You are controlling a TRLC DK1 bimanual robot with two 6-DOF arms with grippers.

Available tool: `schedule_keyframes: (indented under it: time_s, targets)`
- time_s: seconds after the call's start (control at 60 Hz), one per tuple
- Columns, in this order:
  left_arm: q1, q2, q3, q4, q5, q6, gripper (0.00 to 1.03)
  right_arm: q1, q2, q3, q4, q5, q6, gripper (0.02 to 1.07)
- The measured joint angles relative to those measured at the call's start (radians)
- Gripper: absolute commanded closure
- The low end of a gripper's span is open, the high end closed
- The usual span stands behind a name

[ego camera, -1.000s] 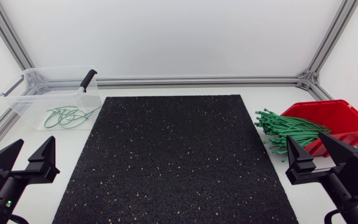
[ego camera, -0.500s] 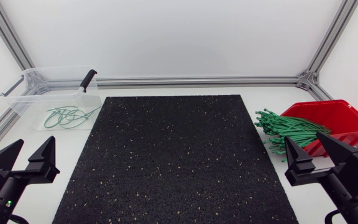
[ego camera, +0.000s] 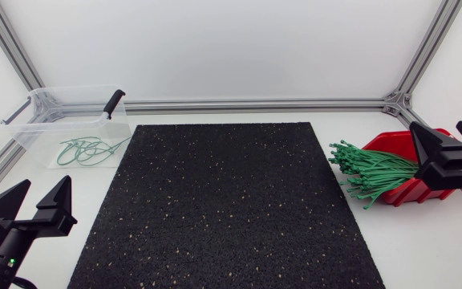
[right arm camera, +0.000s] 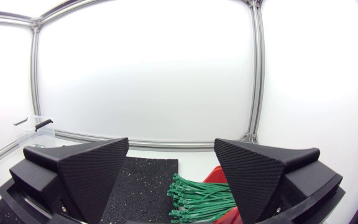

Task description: Take a green cable tie from the red box, thread the tail through the head to close it, then place it in the transparent bin on the left.

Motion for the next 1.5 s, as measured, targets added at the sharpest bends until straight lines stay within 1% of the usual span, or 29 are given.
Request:
schedule_keyframes:
  time_s: [0.067,0.117,0.15,0.25,0.383,0.45,0.55,0.65,0.733,0.833,0.867,0.9,0.983,1.017,1.083,1.133,1.25,1.317,1.5]
  targets:
    - [0.0,0.0,0.0,0.0,0.0,0.0,0.04,-0.023,0.084,0.075,-0.037,-0.013,0.01,0.07]
    - [0.0,0.0,0.0,0.0,0.0,0.0,0.04,-0.054,0.148,0.132,-0.064,-0.053,0.014,0.07]
    - [0.0,0.0,0.0,0.0,0.0,0.0,0.04,-0.079,0.185,0.166,-0.085,-0.087,0.016,0.07]
    - [0.001,0.0,0.0,0.0,0.0,0.0,0.04,-0.191,0.3,0.266,-0.154,-0.237,0.024,0.07]
    - [0.001,0.0,0.0,0.0,0.0,0.0,0.04,-0.295,0.441,0.362,-0.245,-0.374,0.022,0.07]
    - [0.001,0.0,0.0,0.0,0.0,0.0,0.04,-0.315,0.509,0.396,-0.3,-0.416,-0.012,0.07]
    - [0.001,0.0,0.0,0.0,0.0,0.0,0.04,-0.349,0.575,0.423,-0.373,-0.508,-0.092,0.07]
    - [0.001,0.0,0.0,0.0,0.0,0.0,0.04,-0.367,0.613,0.457,-0.447,-0.532,-0.186,0.07]
    - [0.001,0.0,0.0,0.0,0.0,0.0,0.04,-0.371,0.663,0.516,-0.531,-0.536,-0.282,0.07]
    - [0.001,0.0,0.0,0.0,0.0,0.0,0.04,-0.371,0.755,0.611,-0.663,-0.539,-0.435,0.07]
    - [0.001,0.0,0.0,0.0,0.0,0.0,0.04,-0.371,0.797,0.647,-0.728,-0.539,-0.502,0.07]
    - [0.001,0.0,0.0,0.0,0.0,0.0,0.04,-0.371,0.823,0.667,-0.759,-0.539,-0.547,0.07]
    - [0.001,0.0,0.0,0.0,0.0,0.0,0.04,-0.369,0.879,0.701,-0.848,-0.513,-0.694,0.07]
    - [0.001,0.0,0.0,0.0,0.0,0.0,0.04,-0.362,0.888,0.703,-0.863,-0.482,-0.748,0.07]
    - [0.001,0.0,0.0,0.0,0.0,0.0,0.04,-0.333,0.895,0.705,-0.902,-0.377,-0.898,0.07]
    - [0.001,0.0,0.0,0.0,0.0,0.0,0.04,-0.31,0.896,0.705,-0.918,-0.323,-1.004,0.07]
    - [0.001,0.0,0.0,0.0,0.0,0.0,0.04,-0.281,0.895,0.705,-0.948,-0.27,-1.192,0.07]
    - [0.001,0.0,0.0,0.0,0.0,0.0,0.04,-0.279,0.894,0.705,-0.952,-0.259,-1.276,0.07]
    - [0.001,0.0,0.0,0.0,0.0,0.0,0.04,-0.242,0.873,0.688,-0.956,-0.172,-1.493,0.07]
